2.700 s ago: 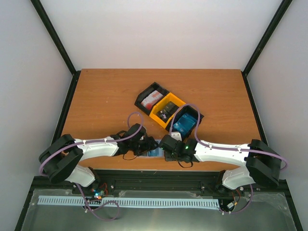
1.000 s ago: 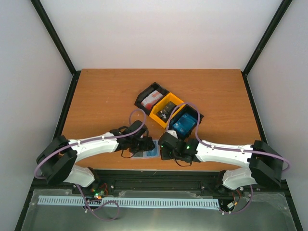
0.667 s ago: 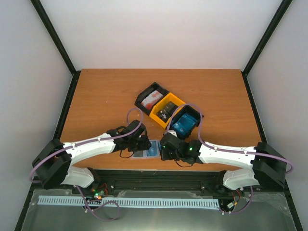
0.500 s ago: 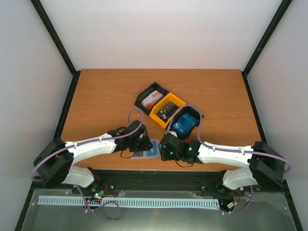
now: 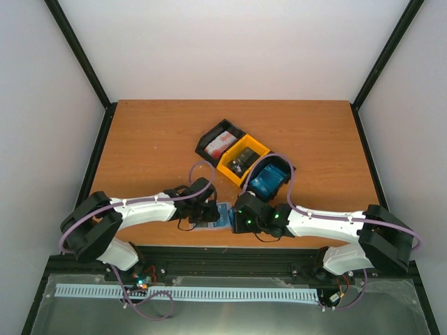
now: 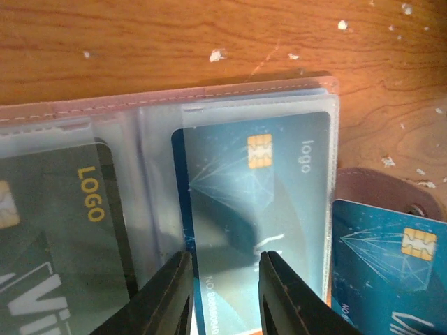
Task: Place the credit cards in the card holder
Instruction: Turn over the card slot in the card holder.
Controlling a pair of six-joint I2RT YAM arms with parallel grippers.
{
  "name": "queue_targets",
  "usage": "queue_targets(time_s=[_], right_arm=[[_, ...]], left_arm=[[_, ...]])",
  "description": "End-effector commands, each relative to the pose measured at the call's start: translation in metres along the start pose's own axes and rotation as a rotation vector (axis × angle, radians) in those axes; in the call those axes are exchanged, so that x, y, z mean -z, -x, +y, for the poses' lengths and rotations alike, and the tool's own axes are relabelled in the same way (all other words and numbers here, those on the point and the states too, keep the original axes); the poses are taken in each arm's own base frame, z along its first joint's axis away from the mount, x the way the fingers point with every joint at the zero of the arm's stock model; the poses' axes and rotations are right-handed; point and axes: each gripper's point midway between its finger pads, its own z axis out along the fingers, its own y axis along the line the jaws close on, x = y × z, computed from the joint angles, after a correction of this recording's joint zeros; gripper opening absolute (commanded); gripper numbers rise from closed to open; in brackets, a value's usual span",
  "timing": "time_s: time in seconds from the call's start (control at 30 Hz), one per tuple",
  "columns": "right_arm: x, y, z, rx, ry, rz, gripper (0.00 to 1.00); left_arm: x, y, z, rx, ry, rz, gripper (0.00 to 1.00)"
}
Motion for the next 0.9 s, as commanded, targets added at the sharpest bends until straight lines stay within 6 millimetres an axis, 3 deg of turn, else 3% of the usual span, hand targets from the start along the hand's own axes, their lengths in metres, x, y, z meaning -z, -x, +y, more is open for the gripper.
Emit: queue_targets(time_s=[0.0,0.4,0.87], right_arm=[[-0.004,0.000,-0.002,0.000,0.002,-0.002,0.03],[-0.001,0.004,-0.013,-0.026,-0.063,-0.019,0.03],[-0.006,0.000,0.007,0.008,0.033,0.013,0.03]], left_arm=[[-0.008,-0.005,0.011,-0.005,0.041,0.010,0.29],[-0.013,-0.009,0.021,0.007,0.077,0.024,0.27],[-0.010,-0.008,0.019,0.008,0.071,0.016,0.27]])
